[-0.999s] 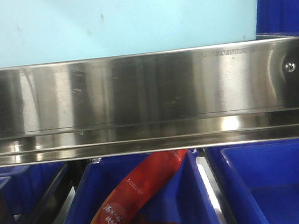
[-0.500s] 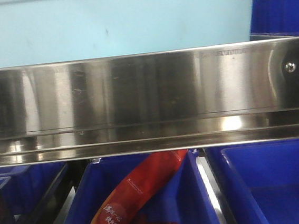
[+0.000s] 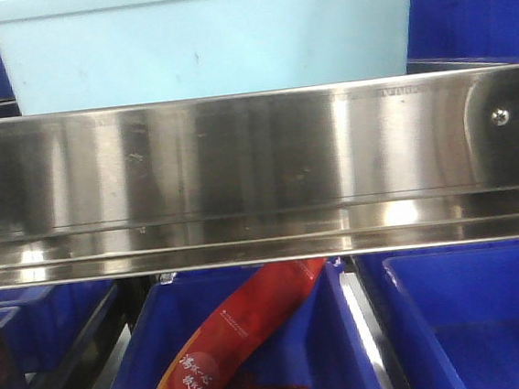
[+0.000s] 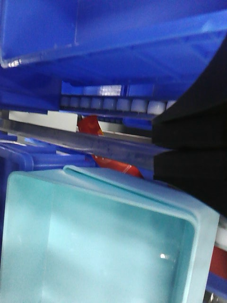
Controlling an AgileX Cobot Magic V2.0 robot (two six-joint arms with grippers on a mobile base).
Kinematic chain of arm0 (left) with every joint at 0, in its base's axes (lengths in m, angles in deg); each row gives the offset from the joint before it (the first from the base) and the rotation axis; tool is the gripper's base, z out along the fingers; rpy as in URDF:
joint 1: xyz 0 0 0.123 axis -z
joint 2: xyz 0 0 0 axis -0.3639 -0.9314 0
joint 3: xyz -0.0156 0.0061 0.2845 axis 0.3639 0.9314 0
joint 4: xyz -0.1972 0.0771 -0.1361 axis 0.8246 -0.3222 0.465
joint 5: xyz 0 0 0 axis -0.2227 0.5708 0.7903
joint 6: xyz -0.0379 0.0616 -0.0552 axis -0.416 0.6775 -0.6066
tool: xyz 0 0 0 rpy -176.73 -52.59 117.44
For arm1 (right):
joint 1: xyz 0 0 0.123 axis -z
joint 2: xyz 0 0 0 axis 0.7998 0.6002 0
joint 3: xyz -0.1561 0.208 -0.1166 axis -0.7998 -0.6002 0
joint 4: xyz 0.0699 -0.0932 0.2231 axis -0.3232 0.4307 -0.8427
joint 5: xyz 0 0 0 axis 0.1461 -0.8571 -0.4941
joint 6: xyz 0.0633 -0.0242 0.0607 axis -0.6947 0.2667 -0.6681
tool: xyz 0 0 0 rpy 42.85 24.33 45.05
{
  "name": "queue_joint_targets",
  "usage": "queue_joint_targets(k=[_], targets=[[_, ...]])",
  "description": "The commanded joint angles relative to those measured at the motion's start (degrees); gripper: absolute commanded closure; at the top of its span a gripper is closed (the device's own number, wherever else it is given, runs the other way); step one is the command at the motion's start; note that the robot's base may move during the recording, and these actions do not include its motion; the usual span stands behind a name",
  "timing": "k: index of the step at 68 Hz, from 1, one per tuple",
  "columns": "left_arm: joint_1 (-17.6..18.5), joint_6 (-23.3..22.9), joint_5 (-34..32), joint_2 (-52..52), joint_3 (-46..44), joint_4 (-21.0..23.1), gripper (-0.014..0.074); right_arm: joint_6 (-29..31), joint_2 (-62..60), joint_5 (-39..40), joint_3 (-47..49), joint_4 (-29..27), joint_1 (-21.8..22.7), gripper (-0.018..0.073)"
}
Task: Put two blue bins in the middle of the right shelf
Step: 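Lower the teal bin onto the upper shelf rollers with both grippers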
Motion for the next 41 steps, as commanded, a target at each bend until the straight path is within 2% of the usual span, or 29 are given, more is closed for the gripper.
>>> queue_joint_targets(k=[1, 5, 13, 17, 23, 26, 30, 41], targets=[[-2.43, 0.26, 0.37, 1.37, 2.08, 1.02, 0.0704, 0.37, -1.95, 1.14, -2.82, 2.09, 0.25, 0.0721], [-4.77, 2.34, 0.37, 2.56, 4.23, 2.79, 0.0704, 0.37, -3.24, 2.55, -6.47, 2.07, 0.25, 0.0721], [-8.79, 11.81, 0.24, 5.95, 9.57, 11.8, 0.0704, -0.04, -7.34, 7.69, -16.23, 2.07, 0.25, 0.0721], [-9.71, 14.38, -0.46, 7.73, 12.13, 13.16, 0.0704, -0.38, -9.36, 10.69, -21.61, 2.07, 0.25, 0.0721], [-9.96, 15.01, -3.74, 11.18, 17.27, 13.26, 0.0705, -0.38, -13.07, 16.19, -29.34, 2.07, 0.25, 0.0721], [-11.3, 15.39, -5.37, 13.0, 19.44, 15.15, 0.0706, -0.38, -14.87, 18.79, -32.87, 2.07, 0.25, 0.0721], [-12.69, 15.39, -9.67, 16.25, 24.05, 15.16, 0.0707, -0.38, -17.89, 22.36, -37.68, 2.07, 0.25, 0.0721], [-12.58, 15.5, -18.89, 26.02, 34.93, 14.24, 0.0707, -0.38, -26.74, 29.68, -48.24, 2.07, 0.25, 0.0721]])
